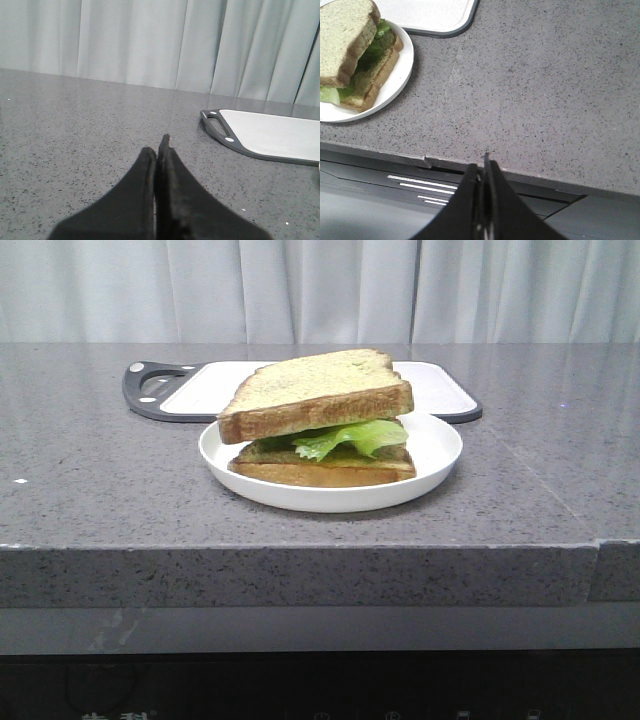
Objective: Left arm grabs bread, right arm adds lettuce
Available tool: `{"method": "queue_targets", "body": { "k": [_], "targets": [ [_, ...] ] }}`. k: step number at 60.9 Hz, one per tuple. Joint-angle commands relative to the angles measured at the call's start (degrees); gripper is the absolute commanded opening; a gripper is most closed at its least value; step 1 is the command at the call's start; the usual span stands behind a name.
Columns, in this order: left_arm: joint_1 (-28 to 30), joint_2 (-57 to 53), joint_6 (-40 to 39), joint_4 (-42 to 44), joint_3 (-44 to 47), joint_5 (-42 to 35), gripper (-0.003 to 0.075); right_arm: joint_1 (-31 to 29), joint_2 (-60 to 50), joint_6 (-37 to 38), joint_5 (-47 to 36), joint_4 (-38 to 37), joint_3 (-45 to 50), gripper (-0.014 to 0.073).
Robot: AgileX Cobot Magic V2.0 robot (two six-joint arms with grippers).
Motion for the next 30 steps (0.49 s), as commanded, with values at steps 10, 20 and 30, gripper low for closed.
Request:
{"method": "queue_targets", "body": {
  "k": [10,20,30],
  "targets": [
    [0.1,-1.1,-0.4,0.1,0.4,-4.8,-0.0020,-0.3,-0.1,-0.3,-4.6,-3.0,-0.6,-0.0118],
    [0.1,-1.1,-0.4,0.1,0.4,-4.8,-0.0020,-2.2,-7.3,-0.5,-16.3,-3.8,9.6,-0.0118],
    [0.1,-1.1,-0.4,0.1,0.4,-4.8,-0.0020,-5.9,-17.0,-0.4,-32.4,-2.7,24.7,-0.0118]
  ]
}}
